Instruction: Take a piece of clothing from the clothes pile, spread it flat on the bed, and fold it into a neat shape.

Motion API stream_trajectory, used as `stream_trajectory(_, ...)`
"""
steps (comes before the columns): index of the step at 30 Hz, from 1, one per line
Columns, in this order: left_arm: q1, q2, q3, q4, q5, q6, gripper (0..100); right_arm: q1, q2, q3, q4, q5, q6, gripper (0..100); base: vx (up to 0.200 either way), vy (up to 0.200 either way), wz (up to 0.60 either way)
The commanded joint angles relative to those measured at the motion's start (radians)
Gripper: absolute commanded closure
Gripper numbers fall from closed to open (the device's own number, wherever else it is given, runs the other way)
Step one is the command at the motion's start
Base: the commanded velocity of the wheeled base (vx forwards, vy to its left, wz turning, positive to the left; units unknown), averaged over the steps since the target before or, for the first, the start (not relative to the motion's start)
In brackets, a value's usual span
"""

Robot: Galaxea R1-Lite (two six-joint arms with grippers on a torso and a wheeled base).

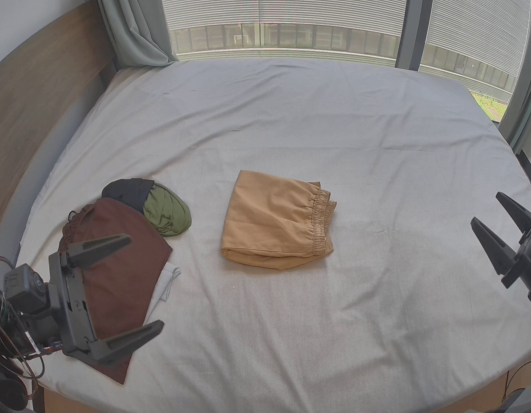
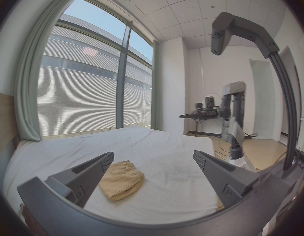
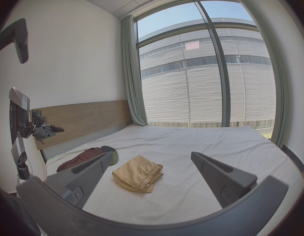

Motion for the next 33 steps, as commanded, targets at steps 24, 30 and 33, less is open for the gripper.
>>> stream_trajectory(24, 0.165, -0.735, 0.032, 0.636, 0.357, -0.01, 0, -0.142, -0.798, 0.115, 0.421, 0.04, 0.012, 0, 0.0, 0.0, 0.0)
stream_trajectory(30, 0.168, -0.917, 0.032, 0.843, 0.357, -0.006, 0, -0.165, -0.978, 0.115, 0.622, 0.042, 0.015, 0, 0.0, 0.0, 0.0)
stream_trajectory(33, 0.168, -1.059, 0.032, 0.992, 0.36, -0.012, 0, -0.165, -1.083, 0.115, 0.762, 0.046, 0.027, 0, 0.0, 0.0, 0.0)
